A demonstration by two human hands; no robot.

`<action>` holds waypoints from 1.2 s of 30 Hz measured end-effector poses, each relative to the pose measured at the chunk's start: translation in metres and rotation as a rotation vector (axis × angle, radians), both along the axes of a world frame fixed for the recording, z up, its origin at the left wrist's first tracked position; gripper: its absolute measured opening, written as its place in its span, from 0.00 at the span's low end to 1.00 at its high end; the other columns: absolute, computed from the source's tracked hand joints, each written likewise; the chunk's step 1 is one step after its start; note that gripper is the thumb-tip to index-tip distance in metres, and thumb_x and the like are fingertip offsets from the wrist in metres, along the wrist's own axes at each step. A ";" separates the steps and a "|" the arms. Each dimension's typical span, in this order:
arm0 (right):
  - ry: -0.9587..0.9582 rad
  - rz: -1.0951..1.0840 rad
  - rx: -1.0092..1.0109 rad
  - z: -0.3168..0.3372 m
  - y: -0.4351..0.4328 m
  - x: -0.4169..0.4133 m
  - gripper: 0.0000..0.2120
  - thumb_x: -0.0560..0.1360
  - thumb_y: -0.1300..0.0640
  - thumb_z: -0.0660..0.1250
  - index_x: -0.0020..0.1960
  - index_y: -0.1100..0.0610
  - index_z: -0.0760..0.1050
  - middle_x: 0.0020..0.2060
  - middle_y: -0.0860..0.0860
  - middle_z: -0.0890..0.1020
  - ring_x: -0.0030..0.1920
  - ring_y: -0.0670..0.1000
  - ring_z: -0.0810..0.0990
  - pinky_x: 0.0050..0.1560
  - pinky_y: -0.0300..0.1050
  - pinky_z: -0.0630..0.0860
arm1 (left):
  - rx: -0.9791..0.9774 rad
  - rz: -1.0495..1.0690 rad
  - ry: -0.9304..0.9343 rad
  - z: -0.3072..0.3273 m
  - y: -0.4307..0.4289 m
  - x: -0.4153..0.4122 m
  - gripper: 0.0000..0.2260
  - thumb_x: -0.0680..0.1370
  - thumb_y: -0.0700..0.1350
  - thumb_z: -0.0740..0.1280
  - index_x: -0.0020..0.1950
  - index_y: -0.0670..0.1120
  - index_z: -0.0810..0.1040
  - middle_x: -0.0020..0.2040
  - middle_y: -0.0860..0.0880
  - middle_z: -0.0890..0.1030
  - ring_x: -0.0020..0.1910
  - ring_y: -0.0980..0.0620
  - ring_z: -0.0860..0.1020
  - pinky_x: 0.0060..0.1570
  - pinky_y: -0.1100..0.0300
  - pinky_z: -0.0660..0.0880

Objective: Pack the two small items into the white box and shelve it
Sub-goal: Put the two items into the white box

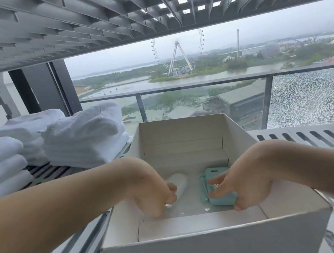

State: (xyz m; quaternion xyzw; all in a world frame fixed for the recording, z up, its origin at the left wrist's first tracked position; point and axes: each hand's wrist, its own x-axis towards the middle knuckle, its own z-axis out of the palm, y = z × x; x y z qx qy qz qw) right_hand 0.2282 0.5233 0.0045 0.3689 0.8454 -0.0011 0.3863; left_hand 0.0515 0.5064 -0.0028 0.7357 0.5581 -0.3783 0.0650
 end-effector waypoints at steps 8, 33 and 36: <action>0.030 -0.015 -0.018 -0.001 0.003 0.000 0.26 0.80 0.52 0.52 0.75 0.46 0.47 0.76 0.46 0.50 0.74 0.55 0.56 0.71 0.50 0.57 | -0.004 -0.025 0.084 0.005 0.007 0.018 0.27 0.78 0.43 0.52 0.76 0.51 0.46 0.77 0.46 0.47 0.67 0.41 0.66 0.49 0.59 0.64; 0.145 -0.033 0.033 0.001 -0.002 0.001 0.22 0.78 0.47 0.55 0.71 0.48 0.62 0.69 0.49 0.69 0.65 0.53 0.69 0.58 0.45 0.67 | 0.115 0.080 -0.132 0.009 -0.003 0.018 0.22 0.78 0.50 0.58 0.73 0.50 0.62 0.73 0.50 0.64 0.66 0.49 0.68 0.60 0.58 0.67; 0.297 -0.016 0.052 0.001 -0.001 0.003 0.20 0.78 0.50 0.56 0.70 0.49 0.65 0.64 0.49 0.74 0.61 0.51 0.72 0.55 0.42 0.67 | 0.222 0.051 -0.353 0.021 -0.004 0.014 0.24 0.78 0.49 0.59 0.74 0.56 0.58 0.75 0.53 0.61 0.72 0.54 0.60 0.69 0.60 0.58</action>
